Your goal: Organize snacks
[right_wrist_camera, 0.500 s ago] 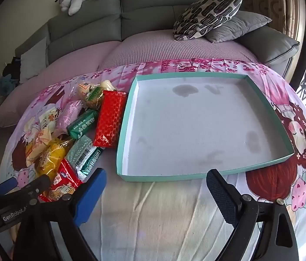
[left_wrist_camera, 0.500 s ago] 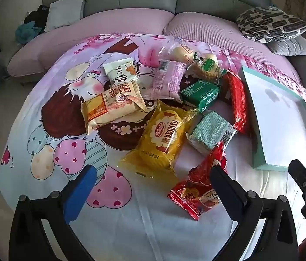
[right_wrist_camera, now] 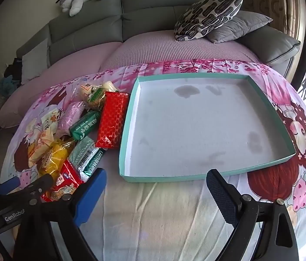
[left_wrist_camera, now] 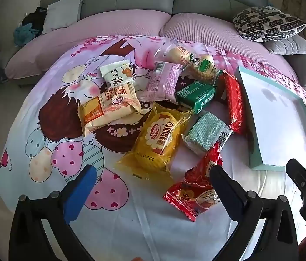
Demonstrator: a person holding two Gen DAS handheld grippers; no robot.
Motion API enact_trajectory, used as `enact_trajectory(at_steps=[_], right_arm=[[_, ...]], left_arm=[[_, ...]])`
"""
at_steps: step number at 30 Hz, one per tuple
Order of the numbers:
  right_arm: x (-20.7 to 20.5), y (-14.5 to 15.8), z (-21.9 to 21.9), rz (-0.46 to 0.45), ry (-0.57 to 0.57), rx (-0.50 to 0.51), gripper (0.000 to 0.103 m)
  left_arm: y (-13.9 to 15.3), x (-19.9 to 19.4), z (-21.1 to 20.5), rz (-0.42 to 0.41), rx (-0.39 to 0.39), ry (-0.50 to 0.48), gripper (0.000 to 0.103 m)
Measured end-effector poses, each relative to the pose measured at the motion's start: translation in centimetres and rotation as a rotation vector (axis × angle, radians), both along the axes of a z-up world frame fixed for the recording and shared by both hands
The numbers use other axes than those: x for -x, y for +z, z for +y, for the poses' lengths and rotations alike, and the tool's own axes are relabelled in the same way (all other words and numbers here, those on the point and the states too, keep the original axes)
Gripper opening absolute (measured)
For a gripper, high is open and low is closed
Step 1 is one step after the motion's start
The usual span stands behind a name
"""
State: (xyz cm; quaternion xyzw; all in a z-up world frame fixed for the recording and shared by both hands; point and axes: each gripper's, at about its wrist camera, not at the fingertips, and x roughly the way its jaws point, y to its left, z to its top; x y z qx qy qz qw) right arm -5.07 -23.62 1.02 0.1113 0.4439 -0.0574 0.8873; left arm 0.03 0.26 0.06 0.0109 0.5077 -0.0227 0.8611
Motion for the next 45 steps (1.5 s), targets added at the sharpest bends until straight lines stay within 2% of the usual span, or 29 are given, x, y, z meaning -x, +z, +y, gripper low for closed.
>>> enact_trajectory(at_steps=[14, 28, 32, 45], right_arm=[[-0.1, -0.2, 0.3, 0.005, 0.008, -0.010, 0.095], [-0.1, -0.2, 0.1, 0.003, 0.001, -0.025, 0.095], [-0.1, -0.2, 0.1, 0.004, 0.002, -0.030, 0.095], [0.0, -0.3, 0.2, 0.004, 0.002, -0.031, 0.095]], left_arm=[[0.1, -0.3, -0.1, -0.017, 0.042, -0.009, 0.103], [0.6, 0.0, 0.3, -0.086, 0.012, 0.009, 0.103], [0.5, -0.2, 0.8, -0.081, 0.047, 0.025, 0.103], [1.0, -0.2, 0.9, -0.111, 0.085, 0.033, 0.103]])
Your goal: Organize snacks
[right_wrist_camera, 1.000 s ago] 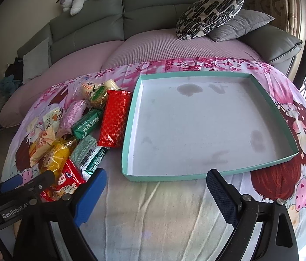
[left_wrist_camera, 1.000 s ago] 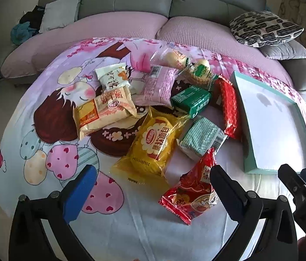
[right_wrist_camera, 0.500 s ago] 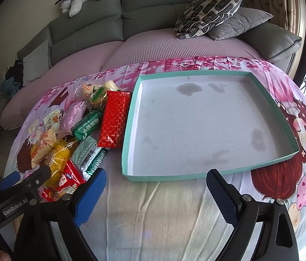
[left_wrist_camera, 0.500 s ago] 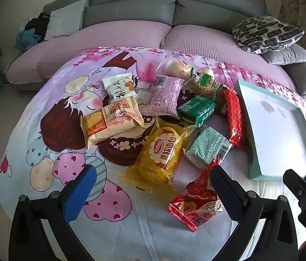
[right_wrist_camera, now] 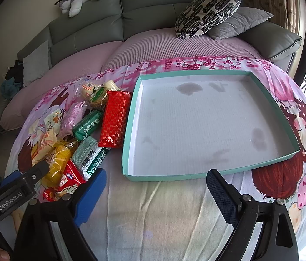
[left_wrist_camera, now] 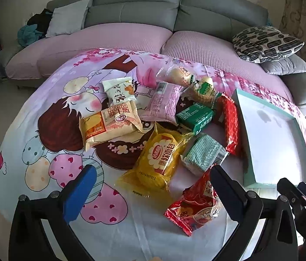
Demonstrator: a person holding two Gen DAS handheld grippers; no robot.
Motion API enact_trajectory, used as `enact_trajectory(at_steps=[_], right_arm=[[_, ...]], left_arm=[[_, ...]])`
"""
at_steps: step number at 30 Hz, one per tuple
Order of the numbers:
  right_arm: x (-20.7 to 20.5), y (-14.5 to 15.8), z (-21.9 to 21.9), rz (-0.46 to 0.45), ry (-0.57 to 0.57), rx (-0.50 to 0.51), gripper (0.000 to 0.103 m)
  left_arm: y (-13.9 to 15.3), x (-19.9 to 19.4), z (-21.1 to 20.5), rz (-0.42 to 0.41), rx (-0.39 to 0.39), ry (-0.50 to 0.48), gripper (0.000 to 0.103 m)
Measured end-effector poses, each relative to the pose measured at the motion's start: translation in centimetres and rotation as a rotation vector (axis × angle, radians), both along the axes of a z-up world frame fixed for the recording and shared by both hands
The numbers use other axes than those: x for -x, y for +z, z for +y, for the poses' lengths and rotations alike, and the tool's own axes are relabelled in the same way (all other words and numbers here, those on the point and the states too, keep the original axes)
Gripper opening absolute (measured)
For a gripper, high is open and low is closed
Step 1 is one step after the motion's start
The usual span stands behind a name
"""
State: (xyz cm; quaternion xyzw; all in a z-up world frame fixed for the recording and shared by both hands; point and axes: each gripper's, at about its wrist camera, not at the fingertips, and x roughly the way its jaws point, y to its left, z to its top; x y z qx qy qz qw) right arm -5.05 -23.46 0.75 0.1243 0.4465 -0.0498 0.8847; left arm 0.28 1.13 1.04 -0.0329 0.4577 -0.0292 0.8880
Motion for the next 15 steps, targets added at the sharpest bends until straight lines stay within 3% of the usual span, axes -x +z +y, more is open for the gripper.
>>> enact_trajectory(at_steps=[15], right_arm=[[-0.01, 0.02, 0.09, -0.001, -0.003, -0.002, 0.095]], left_arm=[[0.50, 0.04, 0.14, -0.032, 0.031, -0.012, 0.103]])
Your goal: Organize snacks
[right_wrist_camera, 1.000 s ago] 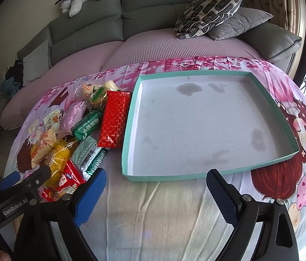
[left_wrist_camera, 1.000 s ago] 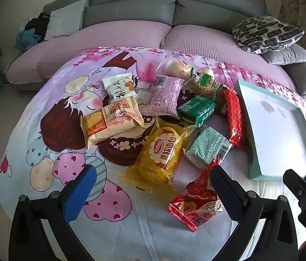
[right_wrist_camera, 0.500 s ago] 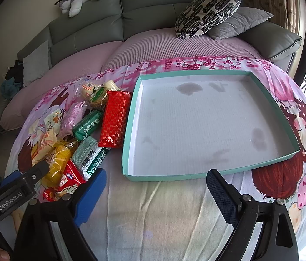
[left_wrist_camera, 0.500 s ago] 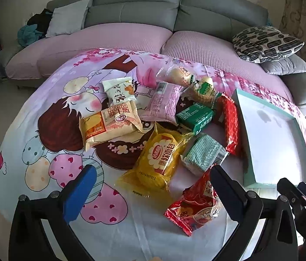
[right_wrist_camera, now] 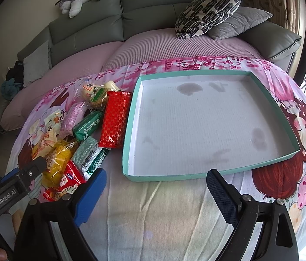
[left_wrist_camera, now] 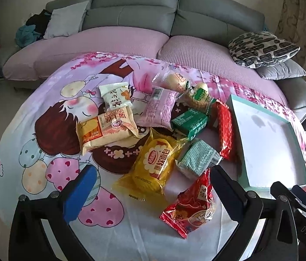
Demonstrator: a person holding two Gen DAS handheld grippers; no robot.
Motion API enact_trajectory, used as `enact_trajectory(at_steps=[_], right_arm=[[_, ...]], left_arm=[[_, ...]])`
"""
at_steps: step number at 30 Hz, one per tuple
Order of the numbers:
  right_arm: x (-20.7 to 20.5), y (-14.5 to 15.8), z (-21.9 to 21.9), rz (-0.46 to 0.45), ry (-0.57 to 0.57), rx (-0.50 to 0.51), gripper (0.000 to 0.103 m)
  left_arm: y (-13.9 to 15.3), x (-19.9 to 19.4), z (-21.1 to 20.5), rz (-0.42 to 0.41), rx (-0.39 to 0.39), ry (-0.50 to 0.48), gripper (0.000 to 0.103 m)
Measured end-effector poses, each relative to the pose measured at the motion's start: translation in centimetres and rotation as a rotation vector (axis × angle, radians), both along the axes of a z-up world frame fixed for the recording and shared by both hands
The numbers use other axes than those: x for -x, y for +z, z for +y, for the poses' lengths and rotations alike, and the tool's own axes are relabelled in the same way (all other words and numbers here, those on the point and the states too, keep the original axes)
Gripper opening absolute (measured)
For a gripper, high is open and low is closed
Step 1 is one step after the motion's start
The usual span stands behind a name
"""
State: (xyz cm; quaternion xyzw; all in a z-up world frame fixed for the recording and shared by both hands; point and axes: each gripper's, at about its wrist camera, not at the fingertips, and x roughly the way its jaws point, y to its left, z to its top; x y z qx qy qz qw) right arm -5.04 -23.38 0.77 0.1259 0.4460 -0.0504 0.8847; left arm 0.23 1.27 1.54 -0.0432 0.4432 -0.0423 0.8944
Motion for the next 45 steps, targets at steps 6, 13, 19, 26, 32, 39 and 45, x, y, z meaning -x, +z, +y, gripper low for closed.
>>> enact_trajectory(at_steps=[6, 13, 19, 26, 32, 39, 45], right_arm=[[0.0, 0.0, 0.0, 0.000, 0.000, 0.000, 0.095], [0.0, 0.0, 0.1, -0.001, 0.000, -0.001, 0.095], [0.1, 0.0, 0.3, -0.001, 0.003, 0.000, 0.095], [0.0, -0.1, 1.2, -0.011, 0.043, -0.058, 0.095], [-0.8, -0.5, 5.3, 0.002, 0.170, -0.130, 0.095], [-1.5, -2.1, 8.9, 0.045, 0.263, -0.204, 0.094], [-2.4, -3.6, 9.2, 0.080, 0.248, -0.277, 0.087]], left_arm=[[0.1, -0.1, 0.3, -0.008, 0.022, 0.013, 0.103], [0.3, 0.0, 0.6, -0.030, 0.031, 0.030, 0.103], [0.5, 0.1, 0.4, -0.040, 0.022, 0.017, 0.103], [1.2, 0.2, 1.7, -0.025, -0.040, 0.055, 0.103], [0.6, -0.1, 4.6, 0.041, -0.034, 0.129, 0.103], [-1.0, -0.5, 5.6, 0.106, -0.022, 0.139, 0.103], [-1.6, -0.7, 6.2, 0.125, -0.004, 0.157, 0.103]])
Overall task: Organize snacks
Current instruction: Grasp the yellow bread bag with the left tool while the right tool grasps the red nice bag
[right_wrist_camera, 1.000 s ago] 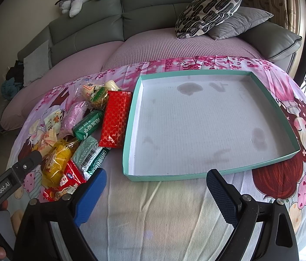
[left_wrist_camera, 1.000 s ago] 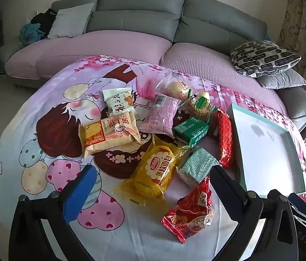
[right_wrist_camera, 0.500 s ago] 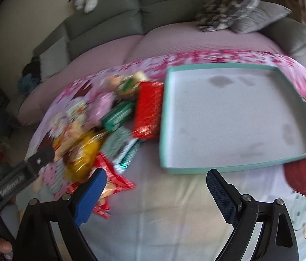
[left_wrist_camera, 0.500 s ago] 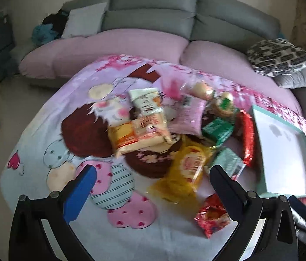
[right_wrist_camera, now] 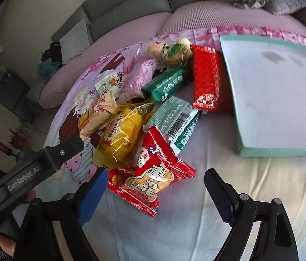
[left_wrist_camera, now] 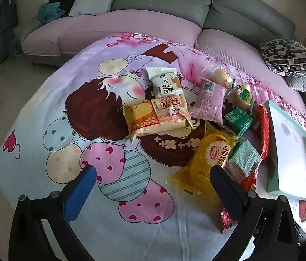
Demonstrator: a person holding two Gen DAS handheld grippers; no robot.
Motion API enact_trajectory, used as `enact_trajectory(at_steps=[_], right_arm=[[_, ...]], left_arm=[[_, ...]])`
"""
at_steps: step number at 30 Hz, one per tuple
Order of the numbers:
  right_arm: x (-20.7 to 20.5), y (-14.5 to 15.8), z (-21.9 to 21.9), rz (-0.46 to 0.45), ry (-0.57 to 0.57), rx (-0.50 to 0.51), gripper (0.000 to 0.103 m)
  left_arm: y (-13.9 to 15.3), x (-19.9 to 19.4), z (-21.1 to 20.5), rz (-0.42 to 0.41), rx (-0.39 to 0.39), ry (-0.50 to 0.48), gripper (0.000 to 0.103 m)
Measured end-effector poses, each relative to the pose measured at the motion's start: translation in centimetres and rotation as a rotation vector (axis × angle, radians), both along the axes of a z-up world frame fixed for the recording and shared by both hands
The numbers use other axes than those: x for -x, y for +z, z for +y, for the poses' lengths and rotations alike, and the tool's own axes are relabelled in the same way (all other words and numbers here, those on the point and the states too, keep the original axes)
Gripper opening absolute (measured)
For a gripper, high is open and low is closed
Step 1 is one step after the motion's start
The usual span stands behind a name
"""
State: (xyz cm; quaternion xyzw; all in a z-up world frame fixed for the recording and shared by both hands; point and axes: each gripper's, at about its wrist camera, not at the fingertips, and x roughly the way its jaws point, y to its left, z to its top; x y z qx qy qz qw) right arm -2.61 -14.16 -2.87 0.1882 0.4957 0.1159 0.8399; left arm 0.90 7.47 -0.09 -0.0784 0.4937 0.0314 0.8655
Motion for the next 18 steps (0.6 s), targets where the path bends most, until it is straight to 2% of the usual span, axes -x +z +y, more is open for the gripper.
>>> enact_trajectory(at_steps=[4, 12, 18], right_arm=[[-0.6, -0.9, -0.1, 0.025, -0.012, -0.064, 0.077], [-0.9, -1.9, -0.8, 0.053, -0.030, -0.133, 0.077], [-0.6, -1.8, -0.9, 0.070, -0.026, -0.135, 0.077]], left_arm=[[-0.4, -0.3, 0.1, 0.008, 0.002, 0.003, 0.103], [-1.4, -0.8, 0.1, 0.024, 0.002, 0.006, 0.103], [-1.7, -1.0, 0.0, 0.028, -0.003, 0.005, 0.103]])
